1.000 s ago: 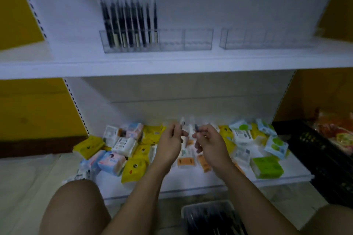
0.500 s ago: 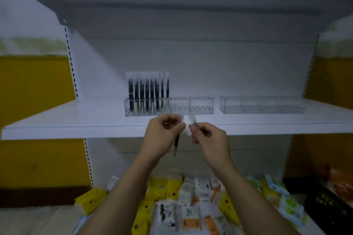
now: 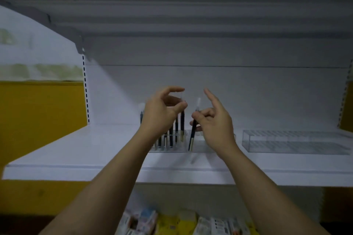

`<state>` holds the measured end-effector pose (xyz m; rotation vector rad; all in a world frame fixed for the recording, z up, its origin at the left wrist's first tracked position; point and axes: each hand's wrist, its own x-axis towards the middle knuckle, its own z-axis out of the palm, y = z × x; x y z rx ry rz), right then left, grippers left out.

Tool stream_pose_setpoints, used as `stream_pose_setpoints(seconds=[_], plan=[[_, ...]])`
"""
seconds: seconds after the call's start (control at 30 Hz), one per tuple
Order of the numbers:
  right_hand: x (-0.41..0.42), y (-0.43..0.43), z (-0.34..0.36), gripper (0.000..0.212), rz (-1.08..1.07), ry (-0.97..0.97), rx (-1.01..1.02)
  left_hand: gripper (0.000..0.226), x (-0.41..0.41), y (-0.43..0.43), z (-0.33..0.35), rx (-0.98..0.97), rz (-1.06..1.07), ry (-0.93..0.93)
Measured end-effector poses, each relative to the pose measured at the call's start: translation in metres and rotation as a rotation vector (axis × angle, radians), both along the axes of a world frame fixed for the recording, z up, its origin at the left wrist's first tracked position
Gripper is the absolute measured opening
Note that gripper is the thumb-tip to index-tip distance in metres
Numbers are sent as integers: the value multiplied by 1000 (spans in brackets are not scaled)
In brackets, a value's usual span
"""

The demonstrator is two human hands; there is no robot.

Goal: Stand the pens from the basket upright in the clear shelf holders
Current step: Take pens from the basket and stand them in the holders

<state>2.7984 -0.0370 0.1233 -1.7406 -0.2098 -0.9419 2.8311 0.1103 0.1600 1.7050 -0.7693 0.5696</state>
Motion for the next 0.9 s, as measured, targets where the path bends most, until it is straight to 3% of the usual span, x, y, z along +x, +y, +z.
stream_pose_setpoints(seconds=[0.13,0.3,0.67,0.77,0.9], plan=[[22,0,20,41,-38,-10,-101,33,18,-3,14,39,66,-87],[50,-5,30,39,-84,-79,-79,31,42,-9,16,35,145,-127],[76,-15,9,36,-58,-29,-77,19,63,-12,8,106,252,-127],[76,-14,4,37,-48,18,-170,20,62,-8,11,130,268,-128],[71,-15,-3,47,-70,126,-481,18,61,-6,15,160,248,-123]])
